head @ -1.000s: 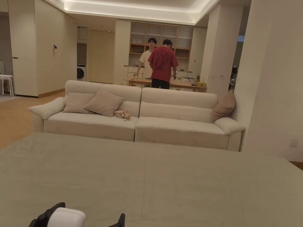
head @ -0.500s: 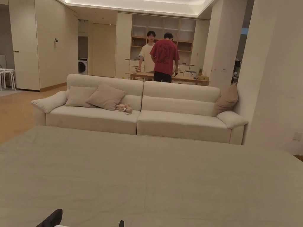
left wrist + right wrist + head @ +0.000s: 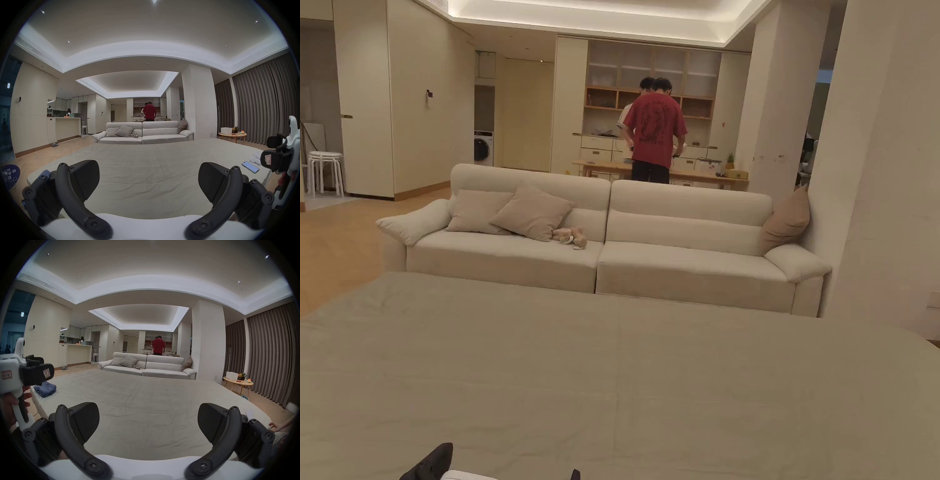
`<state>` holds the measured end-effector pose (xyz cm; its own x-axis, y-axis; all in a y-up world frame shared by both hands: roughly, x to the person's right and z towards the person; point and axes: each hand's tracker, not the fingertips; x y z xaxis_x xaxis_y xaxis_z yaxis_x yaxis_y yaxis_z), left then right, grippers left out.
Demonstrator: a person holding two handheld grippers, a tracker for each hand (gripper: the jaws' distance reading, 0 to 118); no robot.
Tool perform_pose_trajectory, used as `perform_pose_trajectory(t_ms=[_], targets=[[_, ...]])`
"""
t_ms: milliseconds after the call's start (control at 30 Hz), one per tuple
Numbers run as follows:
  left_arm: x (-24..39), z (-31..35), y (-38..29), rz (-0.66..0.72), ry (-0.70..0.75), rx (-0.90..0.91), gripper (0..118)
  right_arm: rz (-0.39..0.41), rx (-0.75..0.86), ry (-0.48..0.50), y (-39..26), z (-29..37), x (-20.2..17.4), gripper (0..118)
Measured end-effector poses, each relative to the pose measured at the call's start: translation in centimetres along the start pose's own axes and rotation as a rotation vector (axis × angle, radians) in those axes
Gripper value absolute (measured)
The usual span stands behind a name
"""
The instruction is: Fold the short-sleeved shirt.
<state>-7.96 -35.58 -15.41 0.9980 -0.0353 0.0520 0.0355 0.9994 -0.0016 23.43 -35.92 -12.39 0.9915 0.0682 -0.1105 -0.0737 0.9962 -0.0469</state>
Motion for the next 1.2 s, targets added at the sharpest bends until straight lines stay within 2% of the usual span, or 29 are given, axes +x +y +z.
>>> perform_pose_trajectory(t_ms=[133,233,400,500,1200], targets=[[0.0,0.1,-0.1,-0.009,-0.028,0.003,118,-0.014,-0.002,0.011,0.4,0.1,0.1,118],[0.0,0.3,0.0,-0.011,-0.034,0.011,118,0.007,-0.004,-0.056,0.4,0.2,-0.5,118],[-0.3,0.2,0.1,0.016,-0.030,0.001,118,0.033,0.019,-0.011,0.3,0.7,-0.8,118],[-0.6,0.1,0.0,0.029,-0.029,0.000,118,0.046,0.038,-0.036,0.3,1.0,-1.1,118],[-0.3,-0.1,0.1,0.009,-0.024,-0.011,118,-0.030,0.056,-0.053,0.2,1.4,0.5,118]])
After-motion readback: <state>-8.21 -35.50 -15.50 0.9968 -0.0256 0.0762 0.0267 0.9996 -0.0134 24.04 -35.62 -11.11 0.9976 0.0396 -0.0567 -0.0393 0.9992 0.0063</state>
